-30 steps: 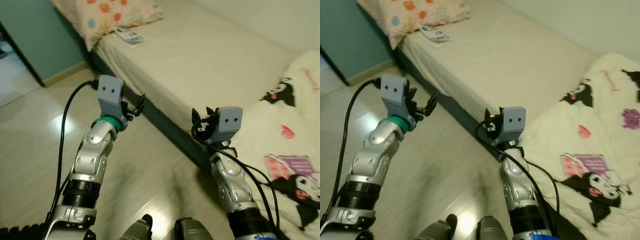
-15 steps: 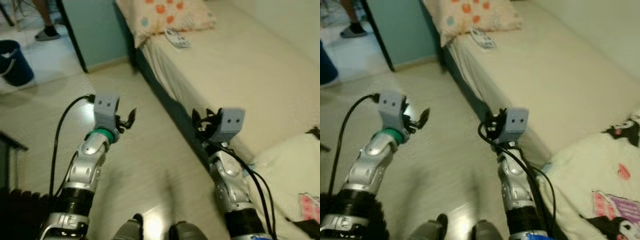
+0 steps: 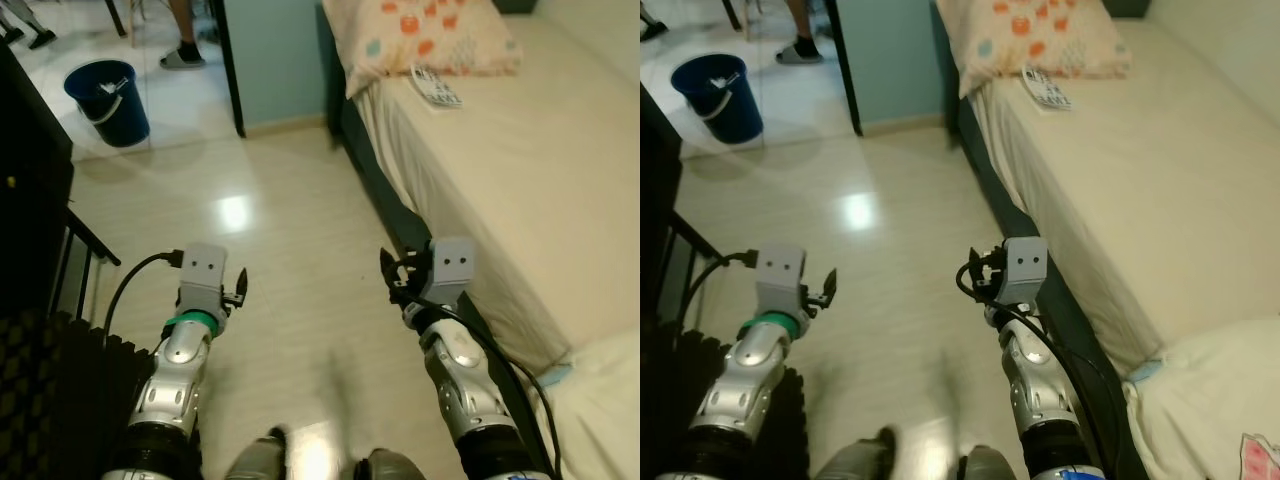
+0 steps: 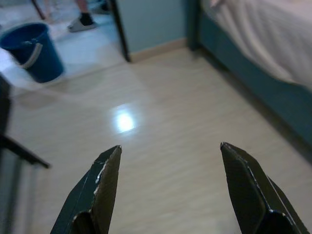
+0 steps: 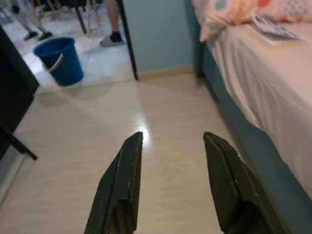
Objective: Clean up the room
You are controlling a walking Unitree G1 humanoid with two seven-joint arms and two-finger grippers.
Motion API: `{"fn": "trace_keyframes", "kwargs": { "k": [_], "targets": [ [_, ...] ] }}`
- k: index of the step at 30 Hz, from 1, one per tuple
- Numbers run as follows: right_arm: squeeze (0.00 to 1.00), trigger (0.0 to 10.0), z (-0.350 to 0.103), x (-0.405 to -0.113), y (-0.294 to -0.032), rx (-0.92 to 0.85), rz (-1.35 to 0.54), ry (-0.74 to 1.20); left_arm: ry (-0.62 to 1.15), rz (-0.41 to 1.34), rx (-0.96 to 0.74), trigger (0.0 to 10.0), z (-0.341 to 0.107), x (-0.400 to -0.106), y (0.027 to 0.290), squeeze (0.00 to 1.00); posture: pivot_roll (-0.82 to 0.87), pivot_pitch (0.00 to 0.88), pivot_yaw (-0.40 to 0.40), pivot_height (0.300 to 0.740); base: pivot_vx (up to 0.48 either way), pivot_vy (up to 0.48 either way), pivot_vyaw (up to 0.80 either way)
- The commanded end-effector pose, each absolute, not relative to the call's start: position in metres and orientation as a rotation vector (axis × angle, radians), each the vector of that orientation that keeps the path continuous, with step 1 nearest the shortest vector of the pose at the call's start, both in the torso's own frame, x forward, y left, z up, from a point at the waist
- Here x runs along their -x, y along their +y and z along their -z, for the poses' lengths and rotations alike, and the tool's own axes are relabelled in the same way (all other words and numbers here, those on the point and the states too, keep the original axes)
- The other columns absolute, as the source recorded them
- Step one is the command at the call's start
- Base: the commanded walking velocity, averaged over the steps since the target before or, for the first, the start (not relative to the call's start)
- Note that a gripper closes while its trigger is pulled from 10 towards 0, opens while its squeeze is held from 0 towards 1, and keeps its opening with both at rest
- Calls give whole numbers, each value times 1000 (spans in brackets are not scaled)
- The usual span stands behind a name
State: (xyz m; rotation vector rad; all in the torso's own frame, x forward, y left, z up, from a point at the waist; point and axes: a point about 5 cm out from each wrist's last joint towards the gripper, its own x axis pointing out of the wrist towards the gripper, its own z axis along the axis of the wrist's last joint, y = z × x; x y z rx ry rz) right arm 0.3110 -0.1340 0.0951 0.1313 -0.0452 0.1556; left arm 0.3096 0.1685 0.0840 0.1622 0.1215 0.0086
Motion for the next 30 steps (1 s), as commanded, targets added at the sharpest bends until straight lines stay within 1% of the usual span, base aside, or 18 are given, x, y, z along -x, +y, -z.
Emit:
{"fn": "trace_keyframes", "kwargs": {
  "k": [1,16,18,29,30],
  "targets": [
    [0,10000,-88,-308,-137,-134,-140,-22,112,-17,-168,10000,-84,-310,167,0,-71,54,-2,740,480,0,0],
    [0,10000,-88,-311,-143,-136,-104,-28,77,-19,-175,10000,-87,-312,165,0,-68,68,0,740,480,0,0],
    [0,10000,-88,-311,-143,-136,-105,-29,77,-20,-176,10000,-87,-312,165,0,-67,74,-1,740,480,0,481],
    [0,10000,-87,-310,-138,-126,-133,-30,73,-28,-180,10000,-86,-311,167,0,-64,77,-1,740,480,0,769],
    [0,10000,-86,-310,-138,-125,-133,-28,73,-30,-180,10000,-86,-311,167,0,-60,78,-1,740,480,0,0]
  ]
}}
